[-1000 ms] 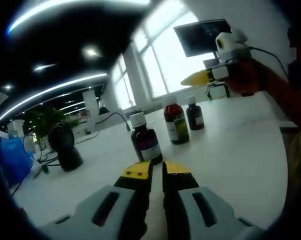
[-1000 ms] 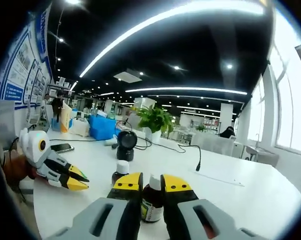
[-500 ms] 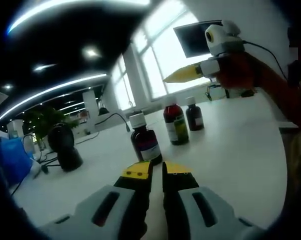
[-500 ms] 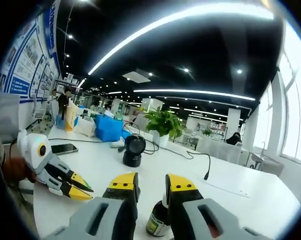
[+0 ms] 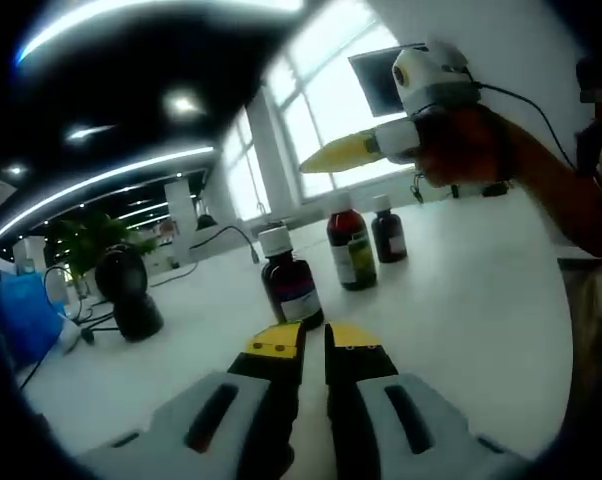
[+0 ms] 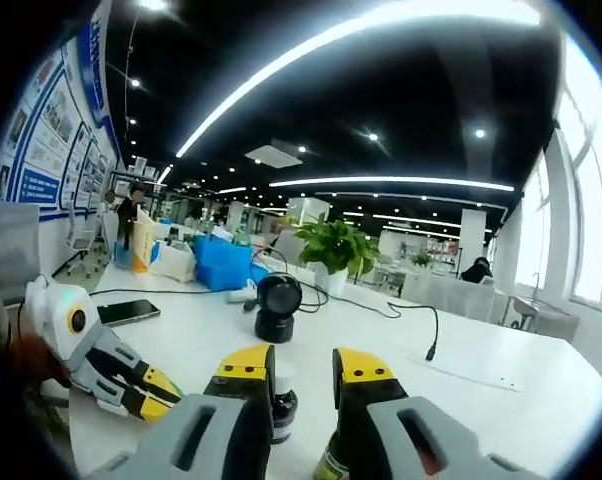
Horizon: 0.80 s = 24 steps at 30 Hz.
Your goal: Rotate the medicine bottle to make it face forward pick up the medicine bottle inspect the drug traceability code place the medicine on the table
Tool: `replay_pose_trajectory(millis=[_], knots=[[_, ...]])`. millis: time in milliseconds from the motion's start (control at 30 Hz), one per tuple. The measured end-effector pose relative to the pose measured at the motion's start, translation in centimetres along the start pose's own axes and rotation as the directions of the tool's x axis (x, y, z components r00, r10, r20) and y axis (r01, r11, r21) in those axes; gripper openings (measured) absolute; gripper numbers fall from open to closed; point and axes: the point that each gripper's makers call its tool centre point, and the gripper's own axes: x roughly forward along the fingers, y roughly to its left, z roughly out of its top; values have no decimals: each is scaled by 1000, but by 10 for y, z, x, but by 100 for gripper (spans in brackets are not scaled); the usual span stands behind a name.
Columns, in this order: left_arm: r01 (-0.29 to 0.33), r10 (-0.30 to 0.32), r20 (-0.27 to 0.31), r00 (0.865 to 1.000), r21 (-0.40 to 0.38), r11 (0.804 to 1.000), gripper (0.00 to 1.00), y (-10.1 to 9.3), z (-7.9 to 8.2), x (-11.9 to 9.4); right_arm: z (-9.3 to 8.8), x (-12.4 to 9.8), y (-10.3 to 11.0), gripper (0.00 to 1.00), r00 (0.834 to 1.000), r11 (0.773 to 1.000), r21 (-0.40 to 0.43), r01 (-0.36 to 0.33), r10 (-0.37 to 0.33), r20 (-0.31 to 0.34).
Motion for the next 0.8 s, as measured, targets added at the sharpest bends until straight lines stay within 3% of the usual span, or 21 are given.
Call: replay_pose_trajectory(millis=[300, 800], knots=[[3, -3, 2, 1000, -3, 1000, 0, 0, 0, 0, -7, 20, 15, 21, 999, 999, -8, -44, 44, -27], [6, -6, 5, 1000, -5, 1000, 0, -1, 1, 0, -25, 37, 25, 24, 996, 998, 32, -56, 58, -67]])
